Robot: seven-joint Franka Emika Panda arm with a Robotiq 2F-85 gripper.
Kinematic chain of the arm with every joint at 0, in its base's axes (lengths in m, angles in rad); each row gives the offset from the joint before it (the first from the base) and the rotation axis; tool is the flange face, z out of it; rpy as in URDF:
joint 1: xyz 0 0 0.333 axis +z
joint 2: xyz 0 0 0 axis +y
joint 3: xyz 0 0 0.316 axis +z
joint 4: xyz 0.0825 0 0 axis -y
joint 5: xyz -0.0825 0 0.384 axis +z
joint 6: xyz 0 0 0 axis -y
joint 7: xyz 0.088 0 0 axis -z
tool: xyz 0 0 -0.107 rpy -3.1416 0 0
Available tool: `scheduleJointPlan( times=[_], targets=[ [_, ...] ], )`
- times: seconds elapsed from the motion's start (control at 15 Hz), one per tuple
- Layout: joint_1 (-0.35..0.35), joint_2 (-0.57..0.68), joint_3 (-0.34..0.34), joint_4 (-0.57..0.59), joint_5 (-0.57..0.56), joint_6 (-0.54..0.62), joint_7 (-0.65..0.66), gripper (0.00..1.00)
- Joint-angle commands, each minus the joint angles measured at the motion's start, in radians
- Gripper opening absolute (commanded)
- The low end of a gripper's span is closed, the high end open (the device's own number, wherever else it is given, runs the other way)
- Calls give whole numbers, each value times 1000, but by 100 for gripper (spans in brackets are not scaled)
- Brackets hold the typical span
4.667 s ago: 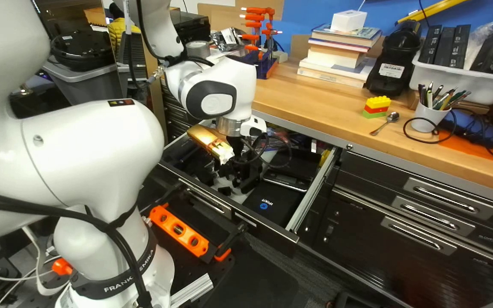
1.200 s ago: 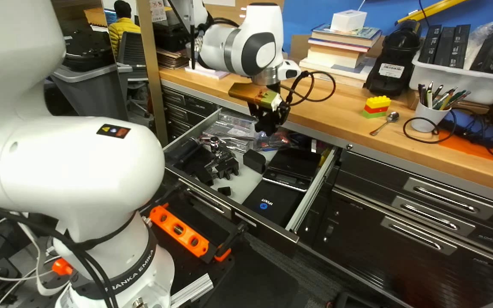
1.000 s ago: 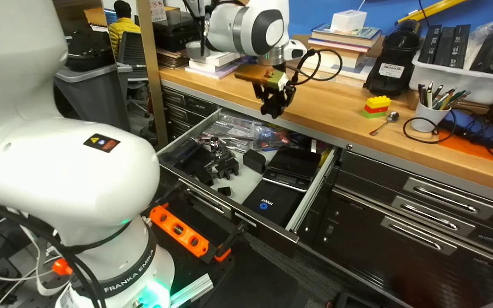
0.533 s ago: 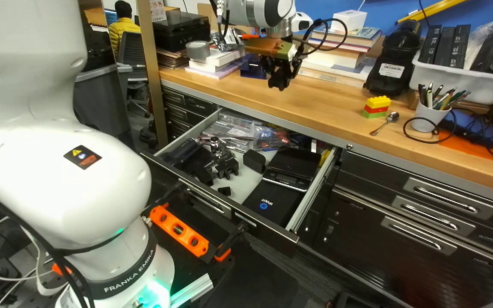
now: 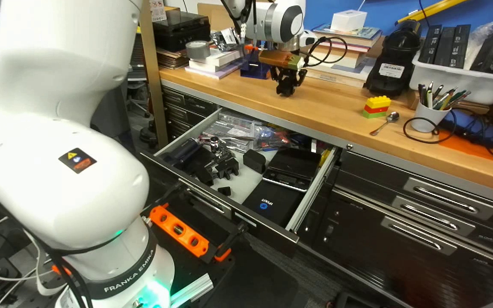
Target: Open the middle drawer then remove three black pieces from the drawer
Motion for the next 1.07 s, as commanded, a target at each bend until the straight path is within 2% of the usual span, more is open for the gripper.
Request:
scheduleJointPlan(
  times=[0.0, 0.2, 0.27, 0.33, 0.53, 0.8, 1.0],
  targets=[
    [-15, 118, 17, 207, -13, -99, -1, 23],
    [-13, 160, 13, 291, -14, -151, 5, 23],
    [-12, 171, 12, 312, -14, -171, 7, 73],
    [-13, 179, 11, 328, -14, -189, 6, 74],
    [-15, 180, 9, 348, -18, -238, 4, 97],
    [-13, 138, 3, 314, -30, -304, 5, 100],
    [-6, 69, -2, 229, -47, -319, 17, 100]
  ],
)
